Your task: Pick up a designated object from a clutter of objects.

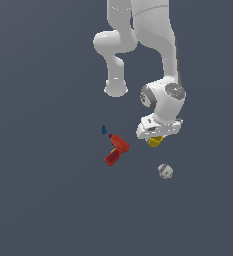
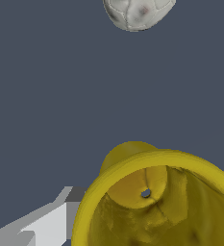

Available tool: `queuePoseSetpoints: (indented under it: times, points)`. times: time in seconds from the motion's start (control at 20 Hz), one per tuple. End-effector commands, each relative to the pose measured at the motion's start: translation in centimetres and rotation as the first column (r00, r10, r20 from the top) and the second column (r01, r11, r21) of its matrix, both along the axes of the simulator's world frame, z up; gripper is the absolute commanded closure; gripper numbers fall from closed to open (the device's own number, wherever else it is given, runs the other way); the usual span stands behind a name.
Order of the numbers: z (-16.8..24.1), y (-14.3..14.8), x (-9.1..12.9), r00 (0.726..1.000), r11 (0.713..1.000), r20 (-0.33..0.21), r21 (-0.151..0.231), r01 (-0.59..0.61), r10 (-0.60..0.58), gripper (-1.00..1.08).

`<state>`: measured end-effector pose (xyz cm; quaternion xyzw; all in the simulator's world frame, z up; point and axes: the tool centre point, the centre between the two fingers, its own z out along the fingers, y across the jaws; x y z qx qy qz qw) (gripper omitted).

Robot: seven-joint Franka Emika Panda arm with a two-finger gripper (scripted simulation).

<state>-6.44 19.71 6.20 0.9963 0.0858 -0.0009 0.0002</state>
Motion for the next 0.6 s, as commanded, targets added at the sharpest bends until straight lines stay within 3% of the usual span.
queuePoseSetpoints:
  times: [0.0, 0.55]
  points:
    - [1.2, -0.4, 0.3, 1.000, 1.000, 0.002, 0.001, 0.000, 0.000, 1.08]
    - [9.9, -3.7, 2.6, 1.000, 1.000, 0.001, 0.003, -0.001, 0.001, 1.08]
